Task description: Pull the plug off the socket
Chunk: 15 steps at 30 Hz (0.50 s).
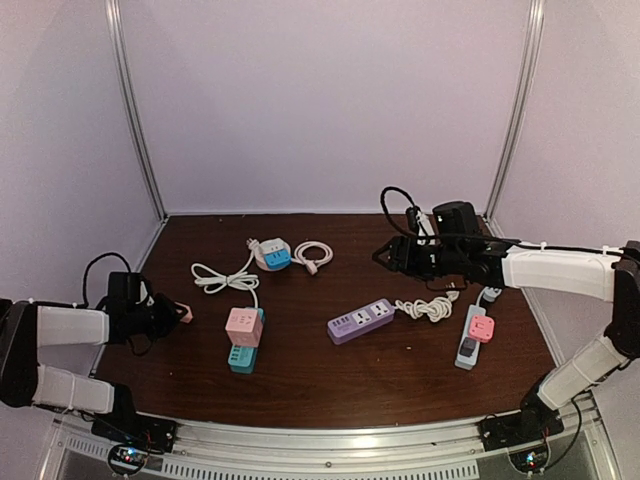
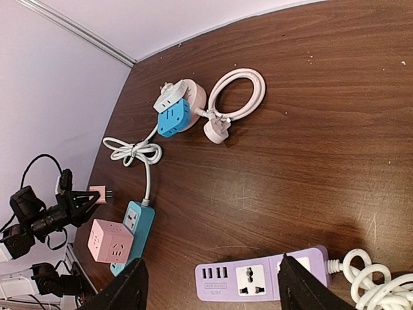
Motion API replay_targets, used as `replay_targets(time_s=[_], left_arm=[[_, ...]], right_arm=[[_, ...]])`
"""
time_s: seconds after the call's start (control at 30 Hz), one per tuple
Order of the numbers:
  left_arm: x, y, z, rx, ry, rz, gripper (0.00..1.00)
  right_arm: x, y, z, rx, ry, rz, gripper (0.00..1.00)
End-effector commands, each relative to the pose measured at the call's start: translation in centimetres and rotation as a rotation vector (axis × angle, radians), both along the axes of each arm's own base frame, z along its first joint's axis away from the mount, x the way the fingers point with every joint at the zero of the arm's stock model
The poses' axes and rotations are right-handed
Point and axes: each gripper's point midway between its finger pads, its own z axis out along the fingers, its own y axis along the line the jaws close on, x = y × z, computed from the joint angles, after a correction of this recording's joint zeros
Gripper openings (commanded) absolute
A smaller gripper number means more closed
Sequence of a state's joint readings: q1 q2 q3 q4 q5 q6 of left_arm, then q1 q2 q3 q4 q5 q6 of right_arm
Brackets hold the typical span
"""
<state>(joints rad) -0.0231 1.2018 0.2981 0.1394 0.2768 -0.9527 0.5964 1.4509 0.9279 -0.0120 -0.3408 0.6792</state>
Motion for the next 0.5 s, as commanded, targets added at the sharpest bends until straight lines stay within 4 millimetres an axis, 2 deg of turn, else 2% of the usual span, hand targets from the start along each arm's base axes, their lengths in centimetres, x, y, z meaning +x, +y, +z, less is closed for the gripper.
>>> replay_targets(time_s=[0.0, 0.13, 0.23, 0.37, 0.47], left_arm=[[-0.1, 0.8, -0.3, 0.015, 0.008, 0.032, 0.27], [-1.1, 1.4, -1.4, 0.043, 0.067, 0.058, 0.45], [-1.6, 1.9, -1.6, 0.065, 0.087, 0.077, 0.54], [-2.1, 2.7, -1.3, 0.104, 0.109, 0.105, 0.69], [-2.0, 3.4, -0.2, 0.141, 0.093, 0.122, 0.8]], right_arm=[[-0.7, -0.1, 0.8, 0.014, -0.021, 0.009, 0.7], [-0.8, -0.2, 0.7, 0.03, -0.028, 0.003, 0.7], [-1.1, -0.4, 0.4, 0.042, -0.024, -0.005, 0.7], [-1.2, -0.6, 0.3, 0.045, -0.025, -0.014, 0.7], [-1.2, -0.7, 0.3, 0.044, -0.028, -0.016, 0.7]])
